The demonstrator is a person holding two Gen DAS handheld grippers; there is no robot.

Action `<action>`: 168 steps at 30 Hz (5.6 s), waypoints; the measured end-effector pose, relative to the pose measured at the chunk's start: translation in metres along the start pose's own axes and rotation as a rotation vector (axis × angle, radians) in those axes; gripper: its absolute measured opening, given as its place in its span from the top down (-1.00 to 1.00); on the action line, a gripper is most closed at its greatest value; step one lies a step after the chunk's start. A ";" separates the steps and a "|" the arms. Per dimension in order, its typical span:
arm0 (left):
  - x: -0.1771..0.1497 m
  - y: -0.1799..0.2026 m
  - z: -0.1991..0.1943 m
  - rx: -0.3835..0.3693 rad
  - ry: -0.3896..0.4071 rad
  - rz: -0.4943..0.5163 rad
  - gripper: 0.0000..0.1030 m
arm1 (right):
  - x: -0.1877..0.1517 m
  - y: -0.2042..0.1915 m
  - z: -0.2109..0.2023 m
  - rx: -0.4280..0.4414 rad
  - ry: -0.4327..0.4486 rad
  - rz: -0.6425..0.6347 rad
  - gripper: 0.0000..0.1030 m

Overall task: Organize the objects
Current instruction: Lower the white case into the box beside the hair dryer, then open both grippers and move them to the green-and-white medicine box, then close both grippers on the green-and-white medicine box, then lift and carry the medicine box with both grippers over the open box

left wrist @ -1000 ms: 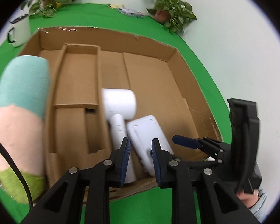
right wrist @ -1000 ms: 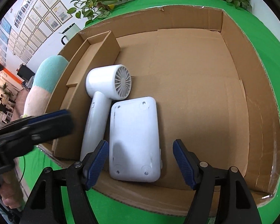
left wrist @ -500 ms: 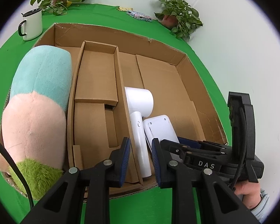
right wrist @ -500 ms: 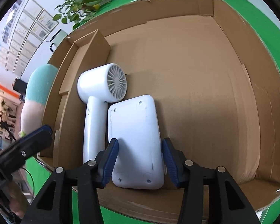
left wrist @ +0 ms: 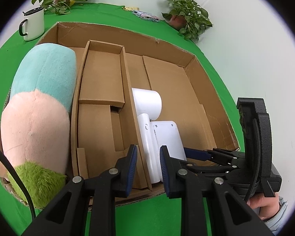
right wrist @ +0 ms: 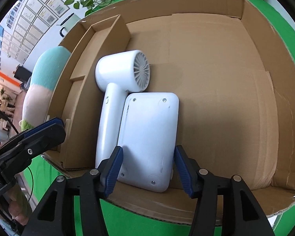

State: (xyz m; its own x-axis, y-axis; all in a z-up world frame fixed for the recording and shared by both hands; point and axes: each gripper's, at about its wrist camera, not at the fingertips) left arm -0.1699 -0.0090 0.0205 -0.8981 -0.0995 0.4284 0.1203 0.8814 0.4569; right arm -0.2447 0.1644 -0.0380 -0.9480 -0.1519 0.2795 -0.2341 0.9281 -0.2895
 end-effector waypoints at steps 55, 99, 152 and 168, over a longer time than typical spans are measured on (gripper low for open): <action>-0.119 0.056 -0.046 0.118 0.280 0.212 -0.55 | -0.223 0.075 -0.103 -0.423 0.354 0.050 -0.47; -0.145 0.019 0.024 -0.183 -0.026 -0.096 -0.51 | -0.229 -0.051 -0.053 -0.090 0.314 -0.260 -0.24; 0.003 0.142 -0.080 -0.257 0.288 0.322 0.20 | -0.094 -0.047 -0.208 -0.204 0.705 -0.211 -0.14; 0.089 0.134 0.001 -0.205 0.076 0.212 0.20 | 0.025 0.014 -0.173 -0.088 0.475 -0.074 -0.14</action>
State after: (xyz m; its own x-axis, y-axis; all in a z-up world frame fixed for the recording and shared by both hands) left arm -0.2335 0.1008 0.1193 -0.8104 0.0359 0.5847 0.3916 0.7755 0.4952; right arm -0.2346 0.2322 0.1235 -0.7216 -0.0657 0.6892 -0.2588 0.9489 -0.1805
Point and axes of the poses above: each gripper's, at about its wrist camera, not at the fingertips, and z roughly the way its jaws point, y to its right, x to its top, and after that the axes turned 4 degrees about -z, right-handed
